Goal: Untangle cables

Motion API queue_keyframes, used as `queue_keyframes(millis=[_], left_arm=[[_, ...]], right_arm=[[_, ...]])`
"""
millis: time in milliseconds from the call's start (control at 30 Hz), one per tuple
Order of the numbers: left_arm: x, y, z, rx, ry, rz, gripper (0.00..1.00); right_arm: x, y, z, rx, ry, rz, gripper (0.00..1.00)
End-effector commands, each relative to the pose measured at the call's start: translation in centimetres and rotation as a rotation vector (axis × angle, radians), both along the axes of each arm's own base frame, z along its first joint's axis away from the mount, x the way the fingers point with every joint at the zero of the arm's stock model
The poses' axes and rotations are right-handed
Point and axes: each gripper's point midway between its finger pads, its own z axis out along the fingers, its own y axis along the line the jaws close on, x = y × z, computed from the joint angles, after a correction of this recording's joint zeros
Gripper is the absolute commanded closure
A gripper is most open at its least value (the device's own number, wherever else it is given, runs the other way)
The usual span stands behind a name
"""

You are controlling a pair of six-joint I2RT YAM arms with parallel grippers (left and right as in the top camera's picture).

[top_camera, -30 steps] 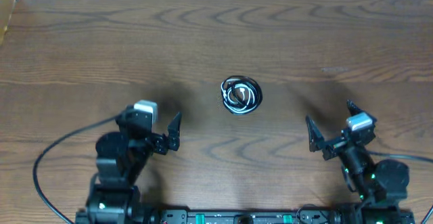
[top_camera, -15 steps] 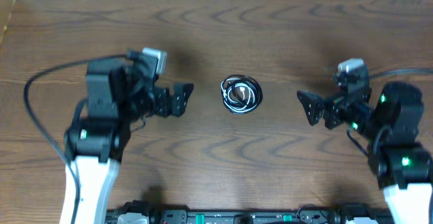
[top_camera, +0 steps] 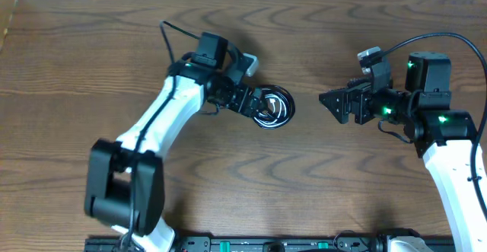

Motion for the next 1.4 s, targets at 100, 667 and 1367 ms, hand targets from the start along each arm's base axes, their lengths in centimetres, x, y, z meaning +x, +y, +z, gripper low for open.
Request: queue_keyframes(millis=[100, 667, 1367], left_arm=[[1.4, -0.6, -0.6, -0.022, -0.036, -0.023, 0.02], [4.1, -2.5, -3.5, 0.210, -0.371, -0.319, 0.39], [7.2, 0.0, 5.5, 0.221, -0.500, 0.092, 0.93]], right_arm=[[-0.1, 0.5, 0.7, 0.023, -0.004, 0.016, 0.09], [0.1, 0.1, 0.4, -0.002, -0.002, -0.006, 0.08], [1.5, 0.6, 1.9, 0.102, 0.020, -0.096, 0.09]])
